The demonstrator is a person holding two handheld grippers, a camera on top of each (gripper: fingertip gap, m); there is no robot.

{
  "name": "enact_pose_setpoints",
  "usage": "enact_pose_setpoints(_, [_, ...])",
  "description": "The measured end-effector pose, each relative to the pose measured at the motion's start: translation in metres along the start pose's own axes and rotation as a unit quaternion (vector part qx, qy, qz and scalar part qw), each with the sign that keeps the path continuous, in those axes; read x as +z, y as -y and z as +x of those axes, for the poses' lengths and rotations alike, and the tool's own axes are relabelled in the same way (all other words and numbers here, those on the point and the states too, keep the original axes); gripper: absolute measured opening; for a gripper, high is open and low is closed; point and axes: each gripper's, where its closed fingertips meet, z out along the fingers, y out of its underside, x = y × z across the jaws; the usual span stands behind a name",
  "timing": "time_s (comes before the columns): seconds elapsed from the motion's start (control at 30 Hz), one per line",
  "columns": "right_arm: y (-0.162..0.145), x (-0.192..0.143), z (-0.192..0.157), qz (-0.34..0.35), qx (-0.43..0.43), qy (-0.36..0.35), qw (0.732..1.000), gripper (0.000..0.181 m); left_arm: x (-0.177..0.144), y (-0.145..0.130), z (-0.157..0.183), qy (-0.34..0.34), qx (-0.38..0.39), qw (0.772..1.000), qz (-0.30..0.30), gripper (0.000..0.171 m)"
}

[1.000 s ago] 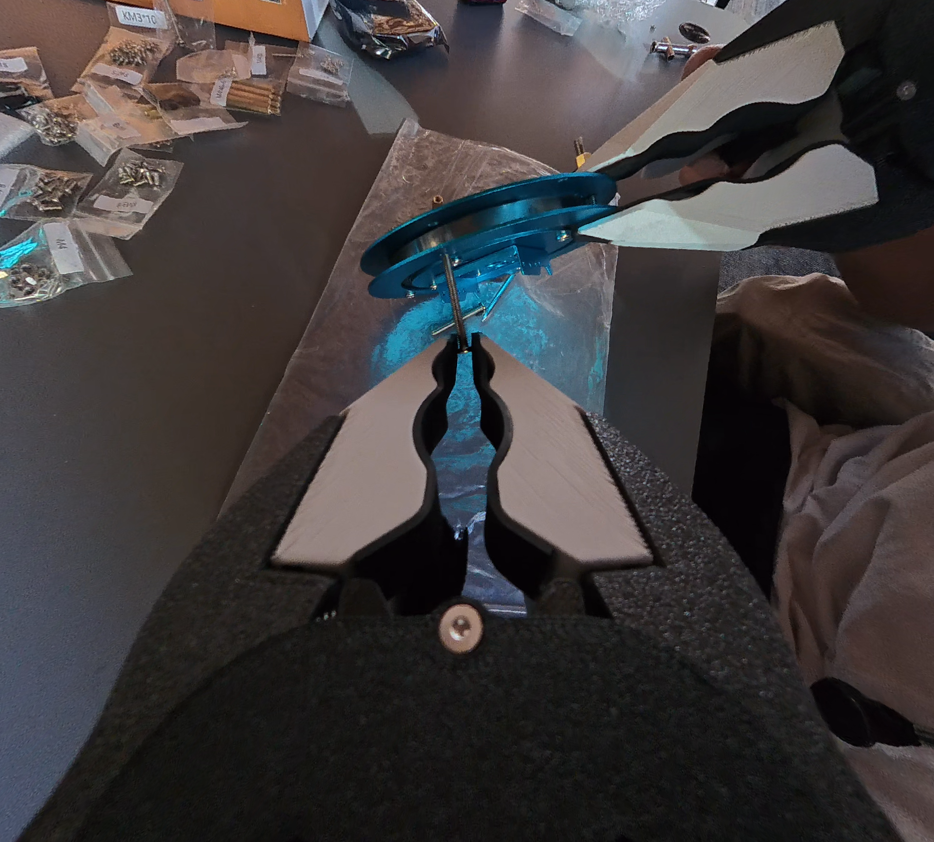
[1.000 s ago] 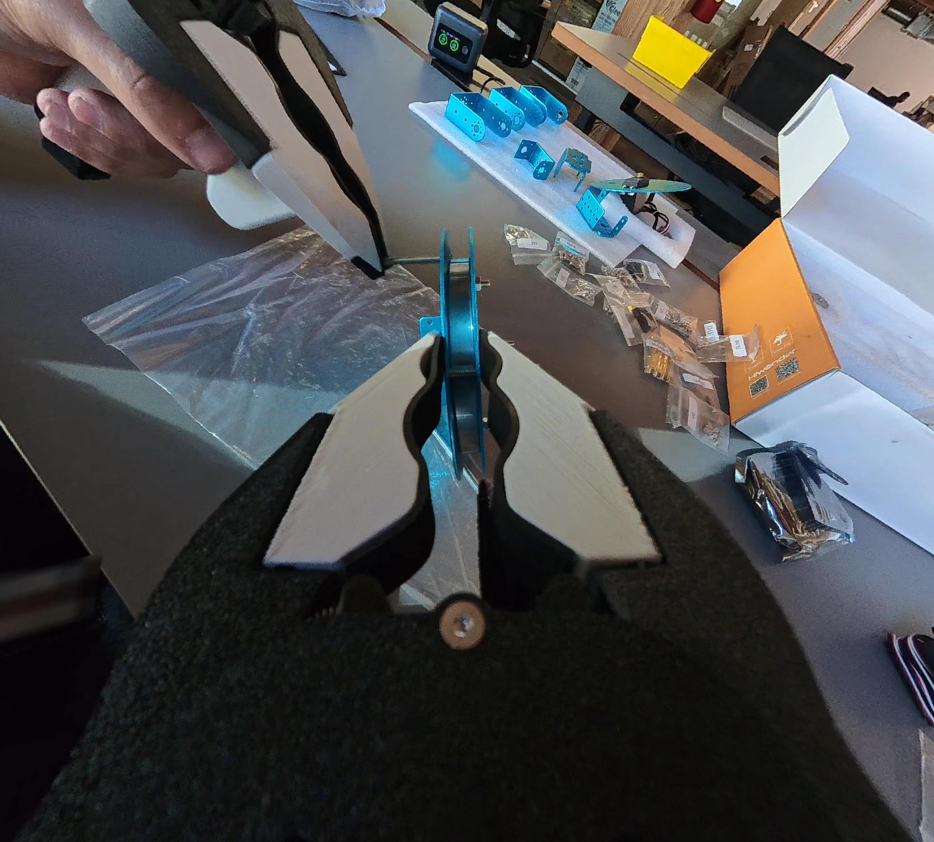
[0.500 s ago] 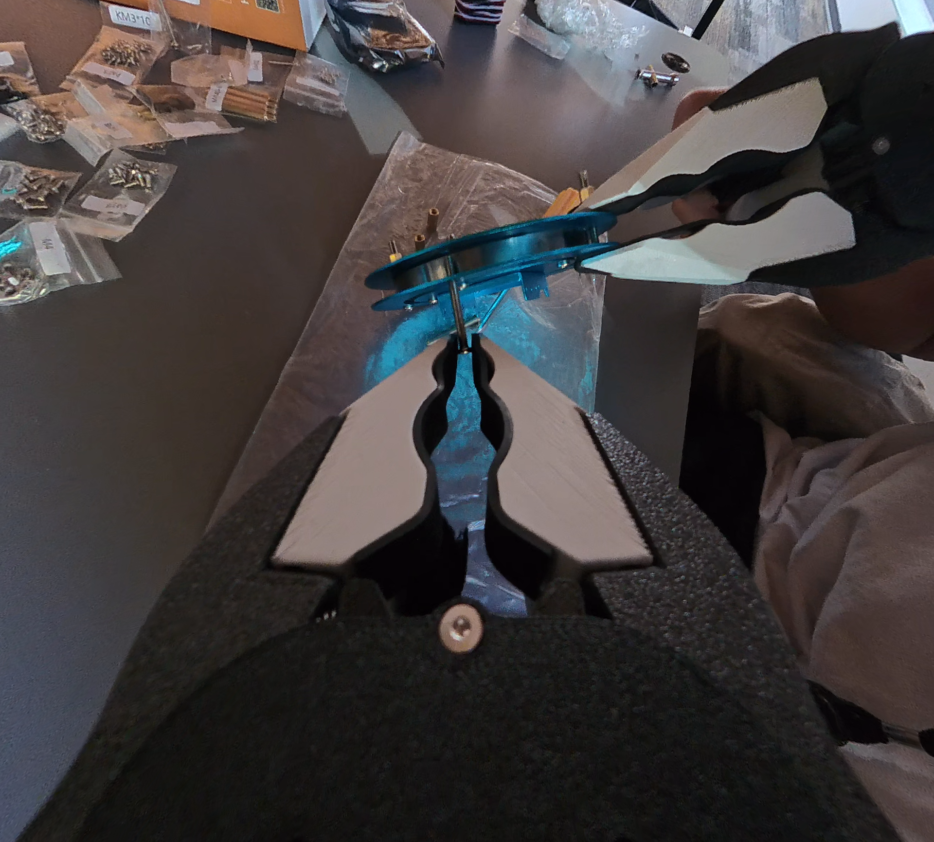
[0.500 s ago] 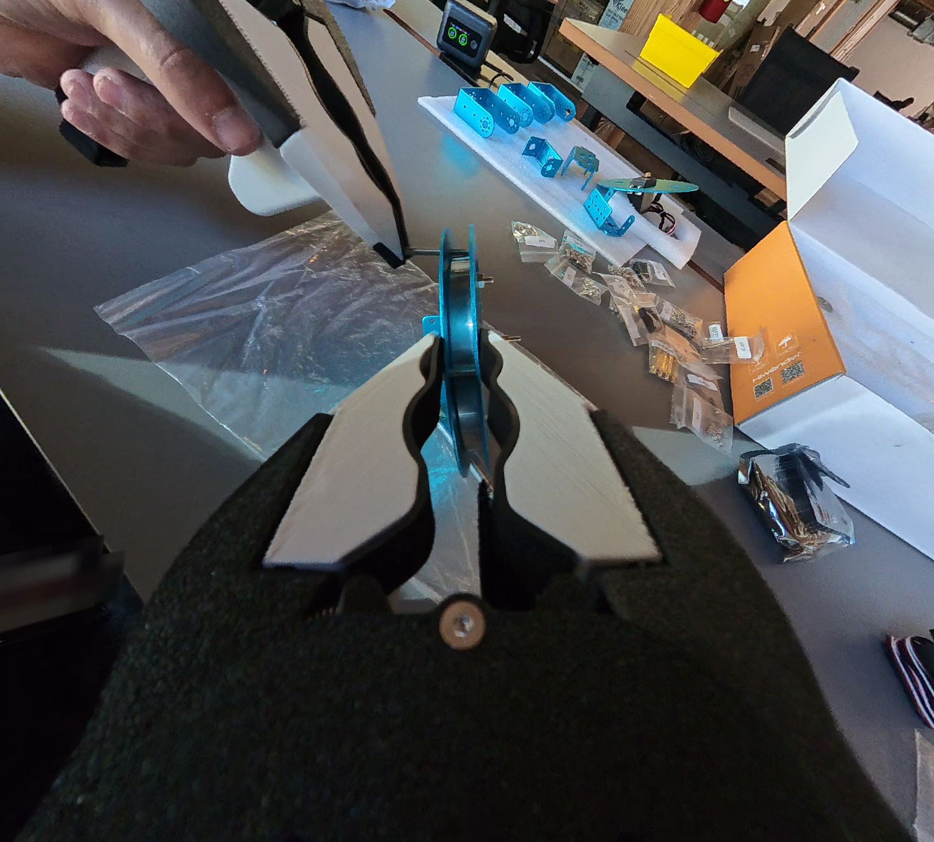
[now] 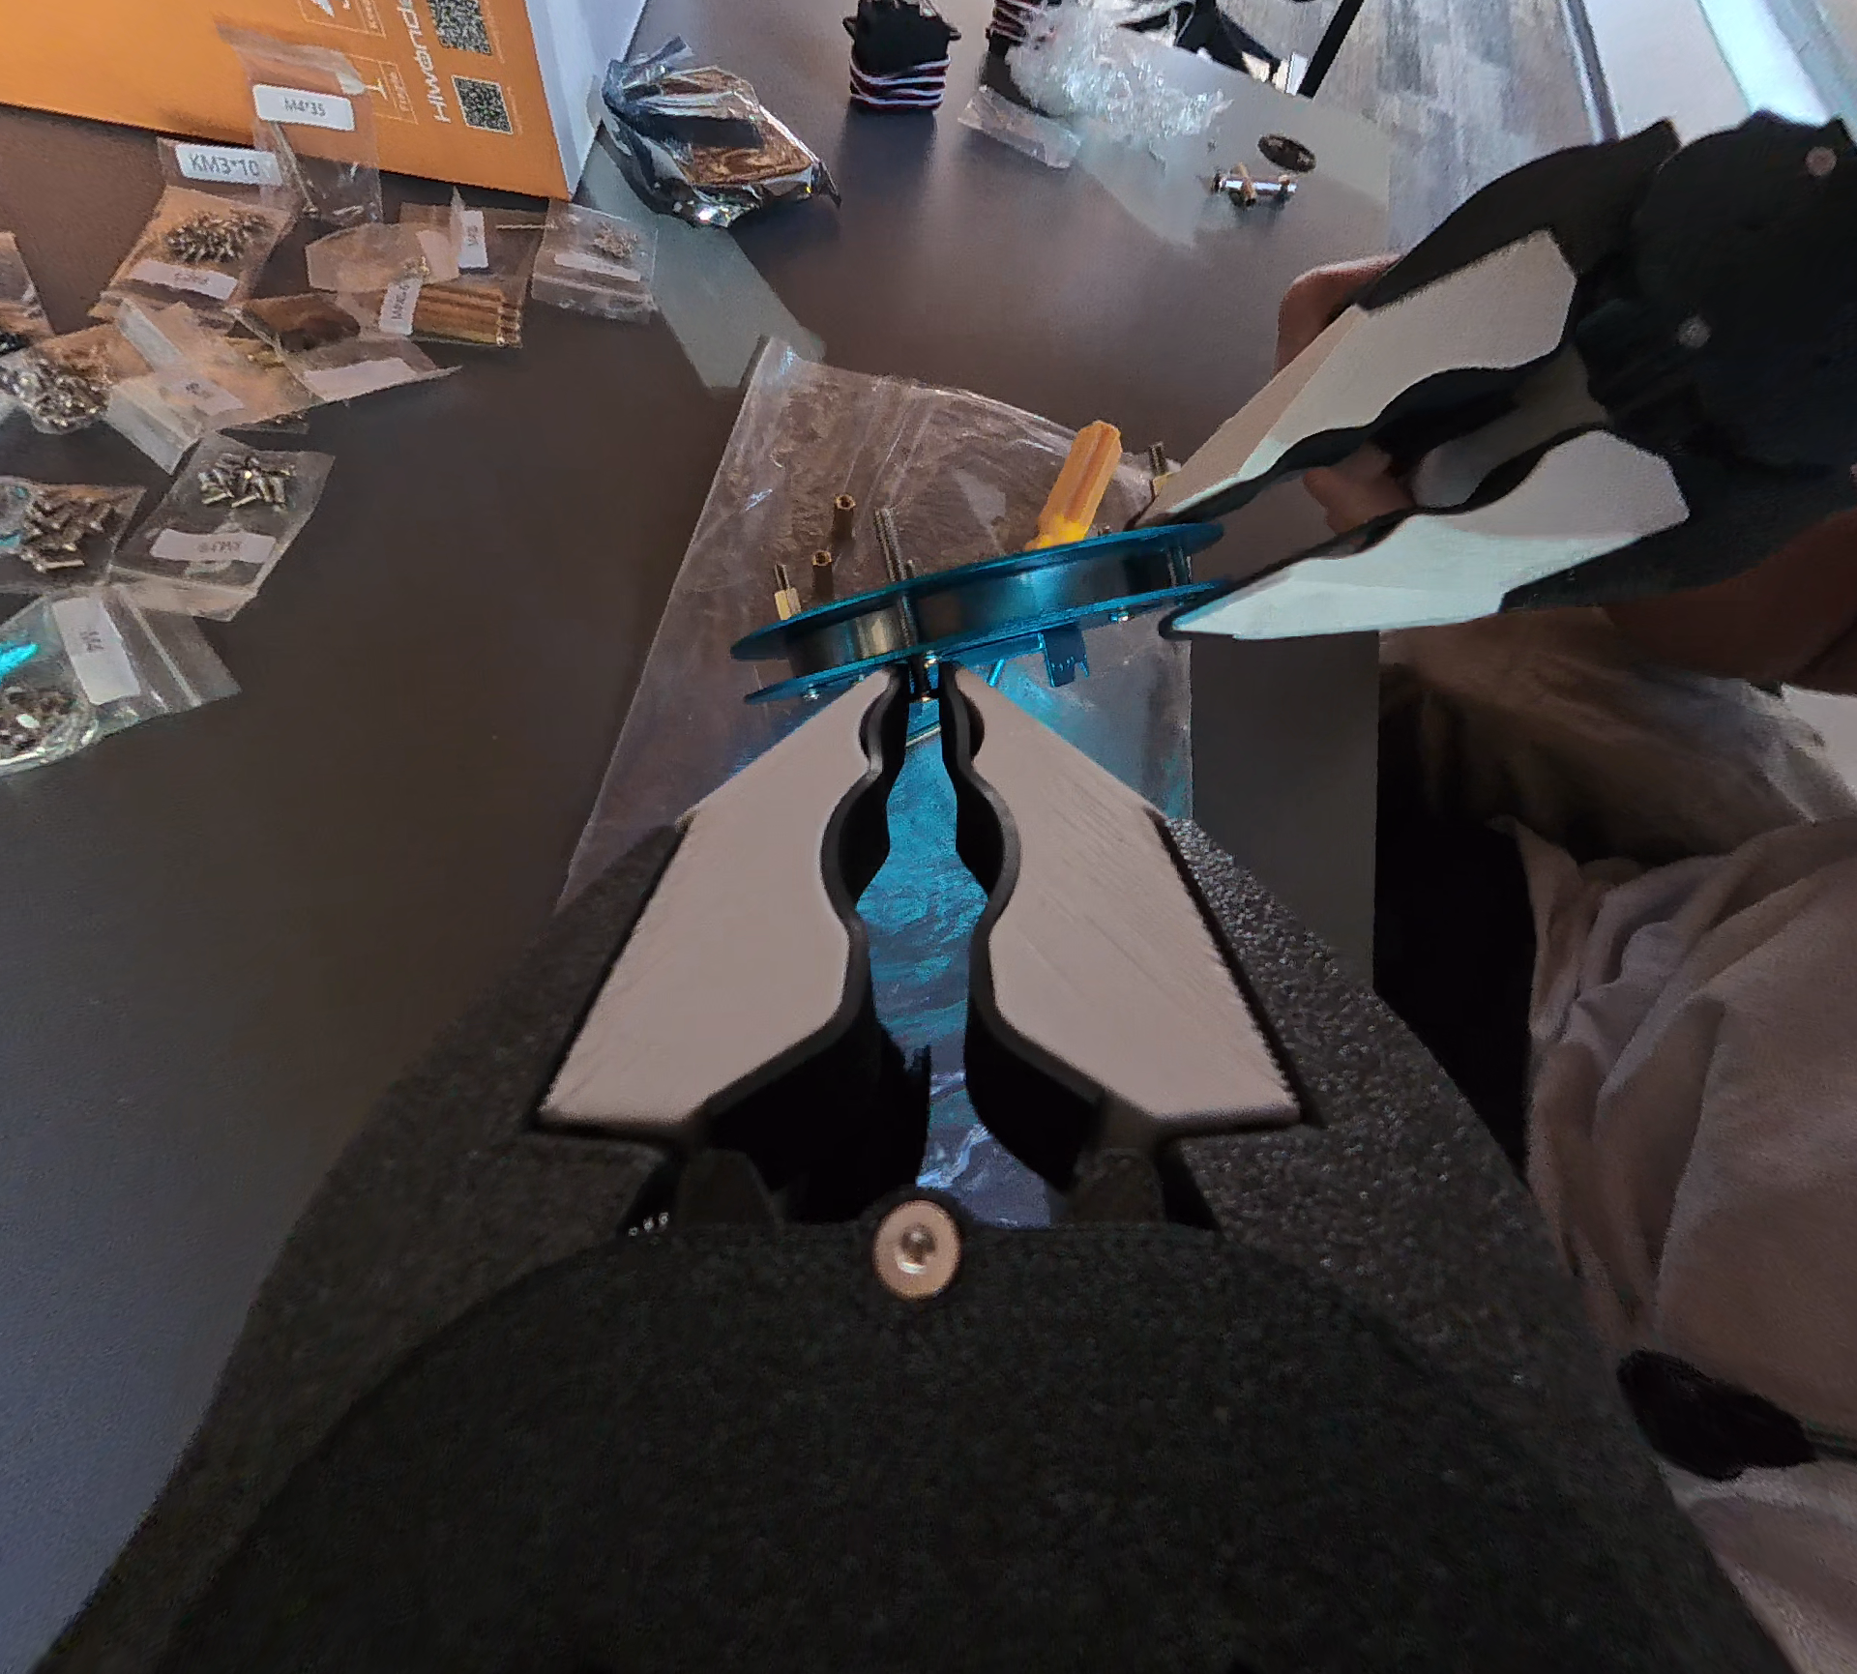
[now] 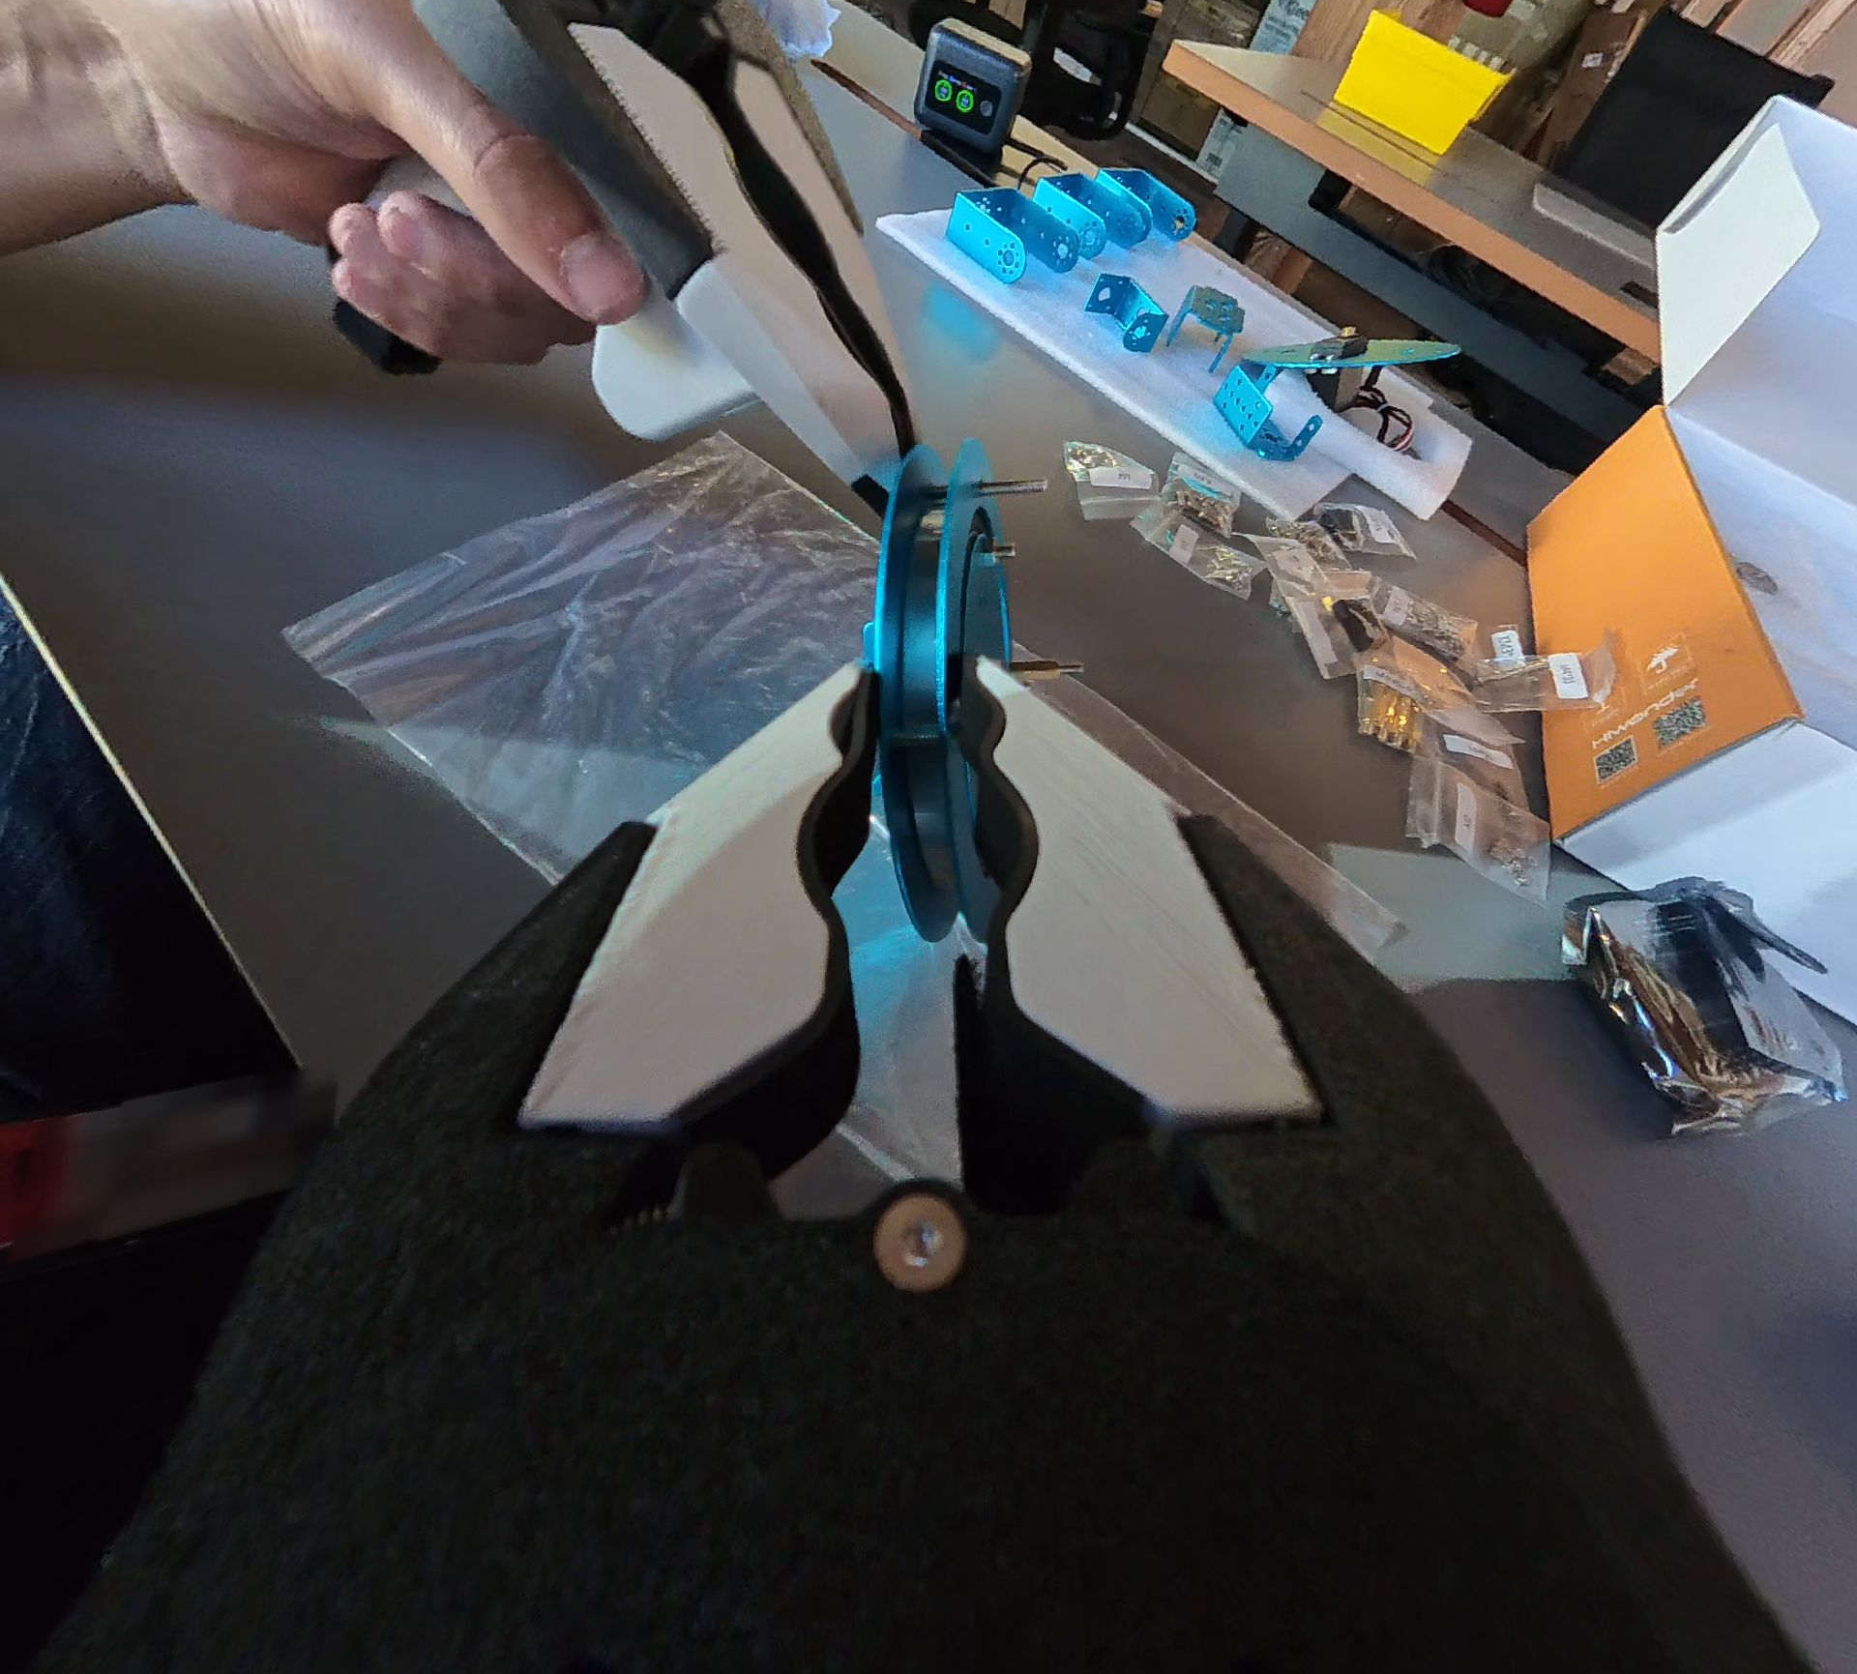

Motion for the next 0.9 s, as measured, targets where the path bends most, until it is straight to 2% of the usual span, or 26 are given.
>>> enact_pose_setpoints(0.07, [0.006, -0.004, -0.005, 0.006, -0.001, 0.030, 1.000, 0.016, 0.000, -0.001, -0.001, 0.002, 0.017, 1.000, -0.013, 0.005])
enact_pose_setpoints(0.13, [0.031, -0.021, -0.006, 0.050, 0.020, 0.076, 0.996, 0.016, 0.000, -0.003, -0.004, 0.007, 0.030, 0.999, -0.026, 0.005])
enact_pose_setpoints(0.23, [0.060, -0.034, 0.018, 0.084, 0.049, 0.134, 0.986, 0.015, 0.002, -0.004, -0.008, 0.003, 0.040, 0.998, -0.038, 0.005])
enact_pose_setpoints(0.27, [0.059, -0.029, 0.026, 0.079, 0.057, 0.162, 0.982, 0.015, 0.002, -0.004, -0.008, -0.002, 0.044, 0.998, -0.041, 0.005])
enact_pose_setpoints(0.4, [0.017, 0.018, 0.042, 0.002, 0.112, 0.289, 0.951, 0.019, 0.004, 0.000, -0.006, -0.022, 0.074, 0.996, -0.052, 0.006])
enact_pose_setpoints(0.5, [0.010, 0.037, 0.042, 0.001, 0.149, 0.353, 0.924, 0.018, 0.006, 0.004, -0.003, -0.034, 0.094, 0.993, -0.061, 0.005])
enact_pose_setpoints(0.6, [0.015, 0.035, 0.034, 0.011, 0.158, 0.413, 0.897, 0.018, 0.009, 0.009, -0.002, -0.040, 0.105, 0.991, -0.068, 0.005])
enact_pose_setpoints(0.7, [0.018, 0.037, 0.038, 0.019, 0.170, 0.423, 0.890, 0.015, 0.012, 0.015, 0.000, -0.049, 0.115, 0.989, -0.073, 0.005])
enact_pose_setpoints(0.77, [0.017, 0.034, 0.037, 0.020, 0.174, 0.441, 0.880, 0.004, 0.015, 0.018, 0.000, -0.052, 0.124, 0.988, -0.078, 0.005])
enact_pose_setpoints(0.9, [0.014, 0.029, 0.041, 0.030, 0.170, 0.448, 0.877, 0.002, 0.020, 0.023, 0.000, -0.051, 0.139, 0.986, -0.075, 0.006])
